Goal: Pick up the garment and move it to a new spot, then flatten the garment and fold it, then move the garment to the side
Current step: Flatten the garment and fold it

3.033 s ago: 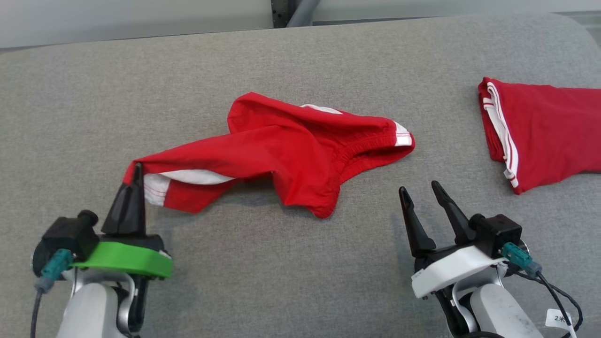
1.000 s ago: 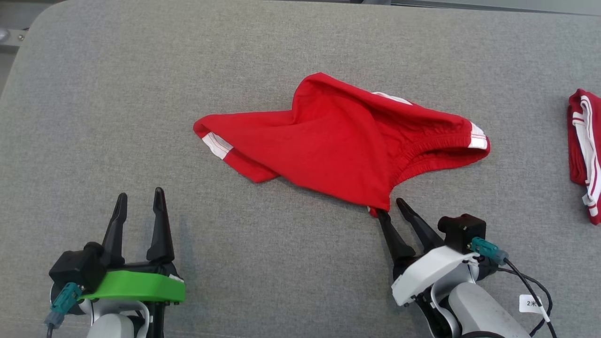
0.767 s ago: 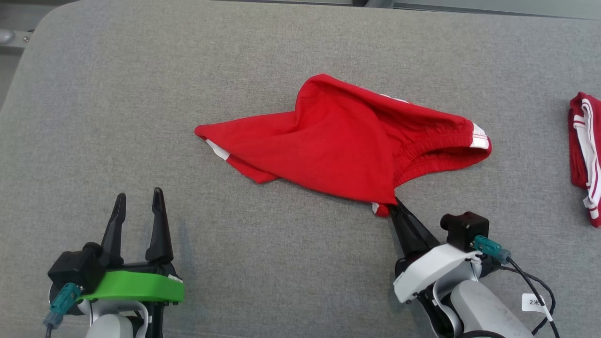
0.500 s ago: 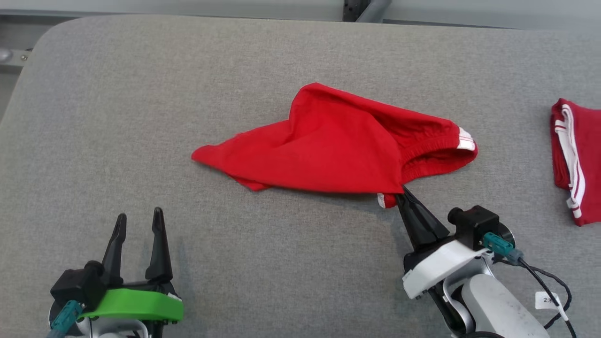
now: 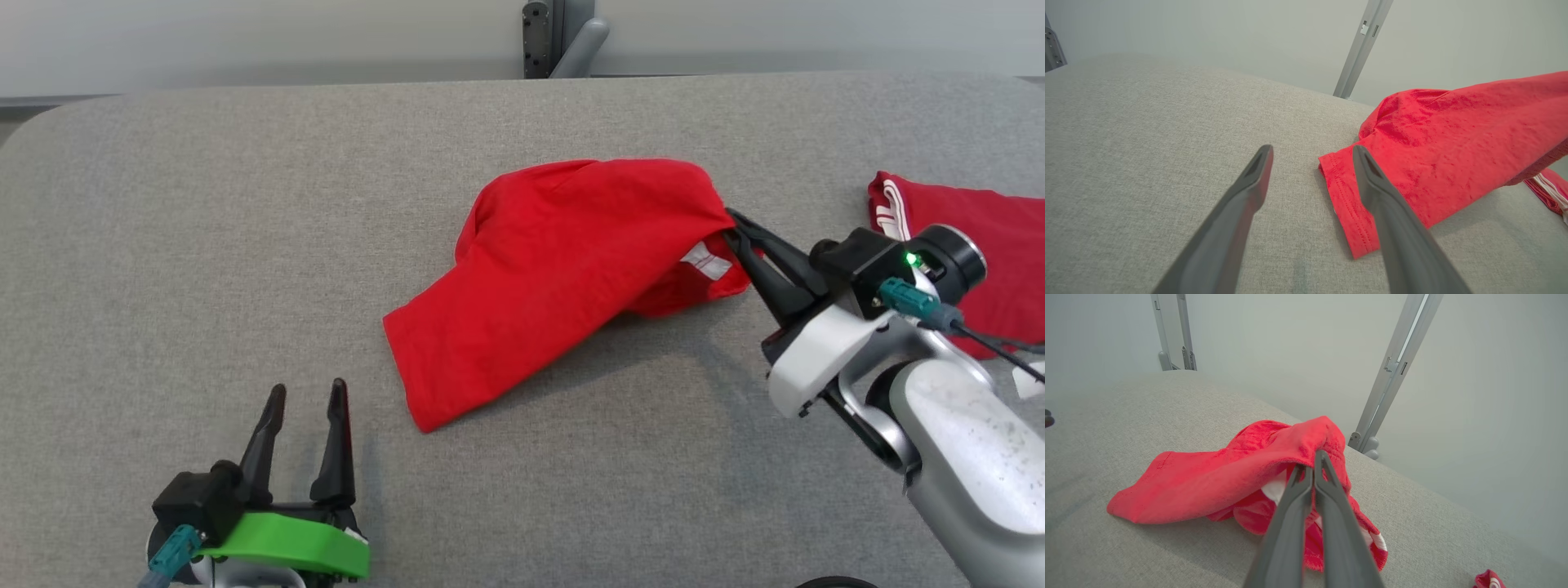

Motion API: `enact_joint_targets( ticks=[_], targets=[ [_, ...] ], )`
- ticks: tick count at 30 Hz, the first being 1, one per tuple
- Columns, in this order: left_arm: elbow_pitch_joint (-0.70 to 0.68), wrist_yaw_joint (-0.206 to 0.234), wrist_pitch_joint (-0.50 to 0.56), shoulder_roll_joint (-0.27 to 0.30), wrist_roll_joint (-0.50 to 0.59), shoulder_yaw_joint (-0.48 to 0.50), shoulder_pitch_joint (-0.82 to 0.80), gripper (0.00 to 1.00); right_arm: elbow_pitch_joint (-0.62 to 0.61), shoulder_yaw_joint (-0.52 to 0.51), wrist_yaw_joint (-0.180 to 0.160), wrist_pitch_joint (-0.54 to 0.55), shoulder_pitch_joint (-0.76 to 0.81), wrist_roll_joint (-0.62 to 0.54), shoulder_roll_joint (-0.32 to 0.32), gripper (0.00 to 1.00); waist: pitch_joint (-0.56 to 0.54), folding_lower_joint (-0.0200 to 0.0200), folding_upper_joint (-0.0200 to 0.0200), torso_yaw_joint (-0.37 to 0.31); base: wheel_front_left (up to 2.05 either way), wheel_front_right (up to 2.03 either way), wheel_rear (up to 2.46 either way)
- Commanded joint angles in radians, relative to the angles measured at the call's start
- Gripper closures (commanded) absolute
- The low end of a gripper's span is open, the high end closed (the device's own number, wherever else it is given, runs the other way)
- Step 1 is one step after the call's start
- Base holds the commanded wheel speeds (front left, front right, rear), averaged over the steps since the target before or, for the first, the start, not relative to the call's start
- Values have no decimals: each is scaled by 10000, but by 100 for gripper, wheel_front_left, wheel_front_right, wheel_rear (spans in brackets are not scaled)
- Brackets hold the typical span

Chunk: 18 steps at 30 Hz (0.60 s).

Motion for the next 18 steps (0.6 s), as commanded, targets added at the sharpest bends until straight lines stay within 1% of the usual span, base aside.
enact_joint_targets(
  ticks=[1, 3, 4, 5, 6, 9, 10, 11, 12, 13, 14, 15, 16, 17, 18],
  targets=[
    [41, 13, 4, 37, -41, -173, -164, 0, 222, 3, -13, 175, -307, -145, -159, 100, 384, 0, 0, 331, 0, 0, 0],
    [54, 13, 4, 37, -46, -365, -324, 0, 673, 4, -14, 273, -656, -189, -148, 100, 657, 0, 0, 598, 0, 0, 0],
    [58, 13, 4, 36, -48, -484, -403, 0, 981, 22, -14, 301, -895, -388, -216, 100, 792, 0, 0, 736, 0, 0, 0],
    [58, 13, 4, 36, -48, -484, -403, 0, 981, 22, -14, 301, -895, -388, -216, 100, 792, 0, 0, 736, 0, 0, 0],
    [53, 13, 4, 39, -53, -587, -498, 0, 1327, -2, -16, 324, -1103, -423, -226, 100, 947, 0, 0, 883, 0, 0, 0],
    [-4, 13, 4, 37, -104, -868, -783, 0, 2576, -49, -14, 144, -1825, -653, -173, 100, 1398, 0, 0, 1342, 0, 0, 0],
    [-63, 13, 4, 31, -133, -1071, -975, 0, 3489, -82, -16, 98, -2341, -1006, -194, 100, 1673, 0, 0, 1590, 0, 0, 0],
    [-63, 13, 4, 31, -133, -1071, -975, 0, 3489, -82, -16, 98, -2341, -1006, -194, 100, 1673, 0, 0, 1590, 0, 0, 0],
    [-84, 13, 4, 32, -148, -1166, -1056, 0, 3931, -132, -16, -1, -2553, -1021, -102, 100, 1772, 0, 0, 1694, 0, 0, 0],
    [-107, 13, 4, 34, -168, -1357, -1186, 0, 4858, -122, -14, -97, -2939, -1342, -53, 100, 1950, 0, 0, 1862, 0, 0, 0],
    [-124, 13, 4, 36, -182, -1429, -1261, 0, 5317, -171, -14, -170, -3108, -1420, -2, 100, 2010, 0, 0, 1912, 0, 0, 0],
    [-140, 13, 4, 36, -203, -1472, -1308, 0, 5739, -229, -16, -256, -3252, -1584, 62, 64, 2033, 0, 0, 1929, 0, 0, 0],
    [-162, 13, 4, 31, -235, -1547, -1328, 0, 6128, -285, -16, -344, -3348, -1693, 118, 5, 2040, 0, 0, 1932, 0, 0, 0],
    [-176, 13, 4, 28, -249, -1579, -1335, 0, 6430, -397, -16, -571, -3431, -1724, 242, 0, 2029, 0, 0, 1907, 0, 0, 0],
    [-189, 13, 4, 29, -234, -1595, -1343, 0, 6696, -483, -16, -818, -3486, -1817, 343, 0, 1988, 0, 0, 1851, 0, 0, 0]
  ],
)
